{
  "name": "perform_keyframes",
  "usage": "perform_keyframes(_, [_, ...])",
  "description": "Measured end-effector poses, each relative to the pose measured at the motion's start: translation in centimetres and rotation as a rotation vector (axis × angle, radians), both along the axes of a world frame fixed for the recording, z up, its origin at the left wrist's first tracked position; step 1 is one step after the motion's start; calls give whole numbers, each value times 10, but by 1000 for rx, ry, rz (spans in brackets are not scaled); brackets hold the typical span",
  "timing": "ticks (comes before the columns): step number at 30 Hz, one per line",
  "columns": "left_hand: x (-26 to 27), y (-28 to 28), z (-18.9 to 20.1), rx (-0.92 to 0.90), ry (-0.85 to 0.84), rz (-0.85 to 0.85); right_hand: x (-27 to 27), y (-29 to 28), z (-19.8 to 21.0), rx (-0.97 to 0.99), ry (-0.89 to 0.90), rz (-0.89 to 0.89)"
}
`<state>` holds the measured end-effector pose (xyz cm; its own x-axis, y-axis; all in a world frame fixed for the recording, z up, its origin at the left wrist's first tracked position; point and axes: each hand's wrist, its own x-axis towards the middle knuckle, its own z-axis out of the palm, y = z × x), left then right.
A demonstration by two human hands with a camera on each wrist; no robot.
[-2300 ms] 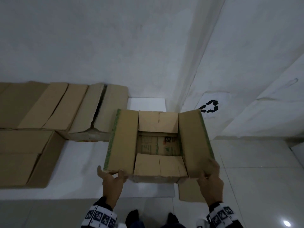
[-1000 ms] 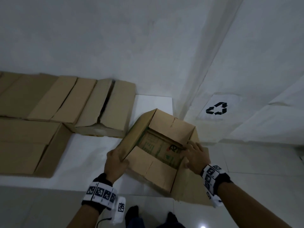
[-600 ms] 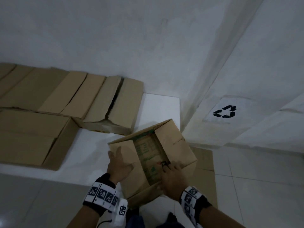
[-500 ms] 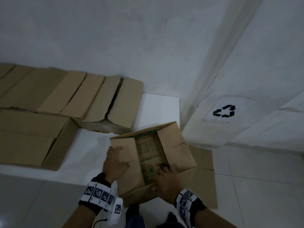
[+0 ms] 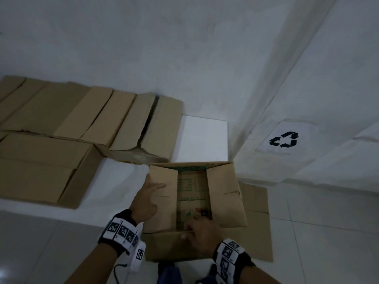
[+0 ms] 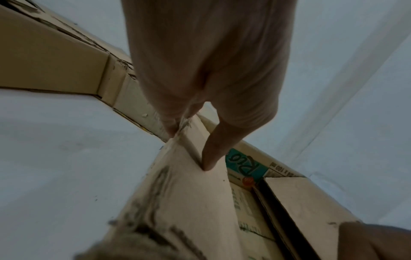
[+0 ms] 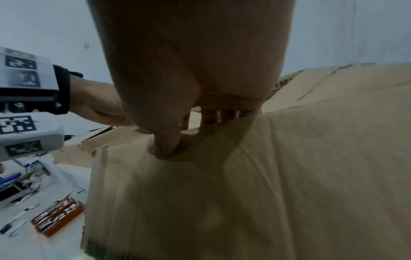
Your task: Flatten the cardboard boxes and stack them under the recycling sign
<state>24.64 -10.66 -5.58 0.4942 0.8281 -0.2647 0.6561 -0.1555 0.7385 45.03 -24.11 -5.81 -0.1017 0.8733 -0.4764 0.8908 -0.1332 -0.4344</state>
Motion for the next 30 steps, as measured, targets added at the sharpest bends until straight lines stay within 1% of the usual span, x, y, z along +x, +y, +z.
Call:
perform_keyframes(3, [-5, 3, -3, -19, -83, -1, -5, -2, 0, -52, -5, 56])
perform_keyframes(5, [-2, 5, -5, -52, -119, -32, -7, -5, 2, -99, -11, 117])
perform_keyframes(7, [4, 5, -11, -42, -123, -72, -5, -7, 4, -151, -3, 149])
perform_keyframes(10, [16, 6, -11, -39, -104, -71, 1, -8, 6, -162, 15, 129])
perform_keyframes(14, [24, 9, -5, -48, 72, 17, -1, -6, 3, -87, 49, 73])
perform_keyframes(16, [21, 13, -7, -58, 105, 62, -7, -5, 1, -29, 54, 64])
perform_keyframes(19, [11, 19, -10, -44, 108, 88, -13, -2, 0, 34, 63, 58])
perform_keyframes(23, [5, 22, -9, -25, 163, 119, -13, 2, 0, 19, 143, 41])
perform_keyframes(25, [6, 16, -4, -36, 286, 109, -11, 7, 2, 10, 187, 26])
perform_keyframes(26, [8, 11, 0, 15, 380, 63, -8, 11, 5, 3, 169, 32])
perform_keyframes(27, [12, 5, 5, 106, 460, -13, -3, 18, 11, -4, 107, 62])
perform_keyframes(28, [16, 0, 10, 211, 510, -128, 3, 24, 15, -12, 0, 122])
perform_keyframes(30, [29, -8, 17, 348, 593, -446, 17, 36, 19, -47, -264, 271])
